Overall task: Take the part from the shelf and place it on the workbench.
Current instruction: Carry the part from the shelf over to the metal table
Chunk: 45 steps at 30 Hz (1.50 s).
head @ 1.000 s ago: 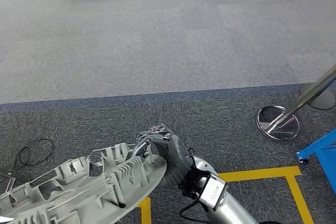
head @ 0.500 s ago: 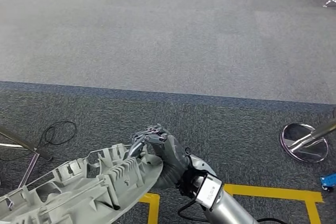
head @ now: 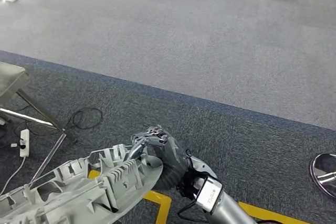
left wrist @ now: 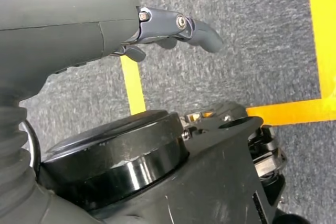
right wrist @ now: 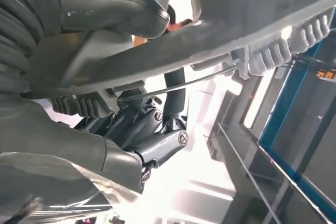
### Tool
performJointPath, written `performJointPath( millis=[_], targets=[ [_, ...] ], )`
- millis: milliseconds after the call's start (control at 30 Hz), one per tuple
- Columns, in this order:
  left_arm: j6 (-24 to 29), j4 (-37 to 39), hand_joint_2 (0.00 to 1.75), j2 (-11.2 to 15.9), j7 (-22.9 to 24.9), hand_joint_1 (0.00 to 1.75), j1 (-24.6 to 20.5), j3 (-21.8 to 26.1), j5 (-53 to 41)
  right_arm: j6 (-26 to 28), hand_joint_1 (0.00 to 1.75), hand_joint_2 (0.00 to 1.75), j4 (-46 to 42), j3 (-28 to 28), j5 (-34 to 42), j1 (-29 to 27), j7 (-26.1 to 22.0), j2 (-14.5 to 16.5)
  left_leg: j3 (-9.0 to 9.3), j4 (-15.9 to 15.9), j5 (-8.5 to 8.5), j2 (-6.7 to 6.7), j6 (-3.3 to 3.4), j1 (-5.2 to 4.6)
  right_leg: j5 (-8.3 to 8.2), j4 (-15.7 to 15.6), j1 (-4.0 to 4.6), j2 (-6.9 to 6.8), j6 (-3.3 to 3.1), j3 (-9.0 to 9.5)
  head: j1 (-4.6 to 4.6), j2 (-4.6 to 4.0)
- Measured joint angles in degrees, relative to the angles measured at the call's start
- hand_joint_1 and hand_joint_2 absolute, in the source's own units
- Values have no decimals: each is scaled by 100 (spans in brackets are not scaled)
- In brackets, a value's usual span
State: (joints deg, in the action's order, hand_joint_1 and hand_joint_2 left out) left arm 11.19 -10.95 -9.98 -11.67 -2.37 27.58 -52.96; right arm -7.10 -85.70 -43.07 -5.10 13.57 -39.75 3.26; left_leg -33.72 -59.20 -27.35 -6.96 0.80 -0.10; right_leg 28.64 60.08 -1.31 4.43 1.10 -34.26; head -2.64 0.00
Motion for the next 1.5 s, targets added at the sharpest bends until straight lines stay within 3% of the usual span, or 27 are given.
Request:
performJointPath(
  millis=[67,133,200,267,300,367,433,500,567,600,667,733,767,800,833,867,933,1000,1067,1100,1167,1233,1300,1333,1400,1433,1500],
  targets=[
    [-30,0,175,9,0,0,7,0,6,-5,175,175,-2,-2,-8,6,1,3,-36,-11,2,-64,-41,22,-6,-26,5,-103,-32,33,1,0],
    [-45,0,175,16,0,0,5,1,12,-7,175,175,-3,-6,-13,19,-1,9,-124,-214,-124,182,-90,2,-2,-54,-8,-247,-85,74,-30,0],
    [-56,0,175,19,-1,0,-15,1,16,-7,175,175,-3,-8,-13,16,-2,13,-406,-827,-426,522,-149,-8,19,-72,-3,-415,-136,109,-63,0],
    [-69,0,175,21,-2,0,-45,2,24,-7,175,175,-3,-8,-15,8,-2,13,-721,-1482,-655,614,-184,12,45,-72,7,-597,-158,131,-68,0],
    [-74,0,175,21,-2,0,-53,1,27,-7,175,175,-2,-9,-17,6,-1,13,-766,-1581,-629,627,-191,21,60,-72,8,-683,-160,146,-68,0],
    [-86,0,175,21,1,0,-49,1,28,-8,175,175,-2,-11,-19,6,-1,14,-539,-1134,-282,701,-180,29,98,-73,9,-829,-148,198,-68,0],
    [-102,0,175,22,7,0,-24,0,28,-8,175,175,-3,-12,-19,12,-1,16,-174,-397,36,933,-139,-12,139,-81,23,-945,-118,257,-70,0],
    [-117,0,175,25,11,0,-3,1,31,-9,175,175,-4,-12,-18,15,-1,19,-24,-50,55,1086,-78,-72,162,-91,52,-1056,-71,277,-70,0],
    [-136,0,175,28,10,0,10,2,39,-9,175,175,-4,-13,-19,20,-1,26,-22,17,24,1000,-23,-83,183,-105,67,-1172,-12,291,-71,0],
    [-146,0,175,27,10,0,17,2,43,-9,175,175,-5,-14,-22,26,0,31,-15,41,36,930,-2,-69,218,-83,61,-1123,19,289,-68,0],
    [-164,0,175,24,9,0,13,2,46,-10,175,175,-13,-19,-28,37,-2,39,17,91,61,802,58,-30,415,248,43,-822,61,132,-50,0],
    [-183,0,175,20,9,0,6,2,49,-11,175,175,-19,-23,-30,22,-4,38,22,95,64,672,104,-20,711,993,34,-525,65,-272,-28,0],
    [-190,0,175,18,9,0,7,2,53,-11,175,175,-18,-24,-33,7,-3,38,23,93,62,594,115,-21,794,1331,37,-478,65,-479,-18,0],
    [-195,0,175,17,9,0,10,2,58,-11,175,175,-17,-25,-39,-3,-1,37,28,90,59,509,118,-23,773,1504,39,-459,65,-619,-16,0],
    [-199,0,175,16,9,0,11,2,63,-11,175,175,-17,-26,-45,-6,1,37,38,87,55,417,118,-23,633,1453,40,-447,60,-654,-16,0],
    [-202,0,175,15,9,0,11,2,64,-11,175,175,-17,-27,-50,-7,1,37,52,82,46,322,111,-21,400,1189,37,-409,51,-584,-14,0],
    [-209,0,175,12,8,0,7,2,65,-11,175,175,-17,-29,-51,-5,2,37,59,52,14,149,77,-14,-29,432,11,-164,27,-291,-18,0],
    [-211,0,175,12,7,0,3,2,65,-13,175,175,-17,-31,-50,-6,1,37,13,18,-2,17,21,5,-130,13,-5,47,10,-92,-24,0],
    [-211,0,175,16,7,0,6,3,66,-16,175,175,-19,-31,-51,1,1,38,-34,15,6,-97,-40,36,-92,-52,2,-6,-20,-40,-27,0],
    [-210,0,175,17,7,0,9,4,66,-17,175,175,-19,-30,-52,6,1,40,-46,-3,-7,-53,-75,37,-92,-74,-1,-74,-46,-20,-29,0],
    [-209,0,175,22,7,0,1,4,66,-17,175,175,-20,-29,-52,16,-1,45,-161,-263,-160,237,-143,20,-79,-120,-20,-241,-111,42,-56,0],
    [-210,0,175,26,-2,0,-18,5,72,-17,175,175,-20,-29,-50,11,-2,48,-479,-928,-466,544,-203,28,-41,-132,-14,-425,-152,94,-80,0],
    [-212,0,175,27,-15,0,-41,7,81,-17,175,175,-19,-29,-50,0,-1,48,-758,-1488,-622,618,-240,59,5,-132,-14,-616,-156,138,-80,0],
    [-213,0,175,27,-18,0,-47,8,84,-17,175,175,-19,-29,-51,-2,0,48,-762,-1498,-545,637,-250,72,30,-132,-15,-701,-150,169,-80,0],
    [-212,0,175,28,-12,0,-39,7,82,-17,175,175,-19,-29,-51,0,0,49,-470,-909,-137,753,-250,84,88,-133,-20,-847,-120,255,-81,0],
    [-212,0,175,28,-8,0,-27,7,80,-17,175,175,-20,-29,-50,3,-1,50,-291,-548,18,888,-239,58,116,-137,-9,-907,-96,296,-84,0],
    [-212,0,175,32,1,0,-6,7,76,-17,175,175,-20,-29,-50,6,-1,51,-80,-67,119,1099,-169,2,156,-146,29,-1014,-40,339,-91,0]
  ],
)
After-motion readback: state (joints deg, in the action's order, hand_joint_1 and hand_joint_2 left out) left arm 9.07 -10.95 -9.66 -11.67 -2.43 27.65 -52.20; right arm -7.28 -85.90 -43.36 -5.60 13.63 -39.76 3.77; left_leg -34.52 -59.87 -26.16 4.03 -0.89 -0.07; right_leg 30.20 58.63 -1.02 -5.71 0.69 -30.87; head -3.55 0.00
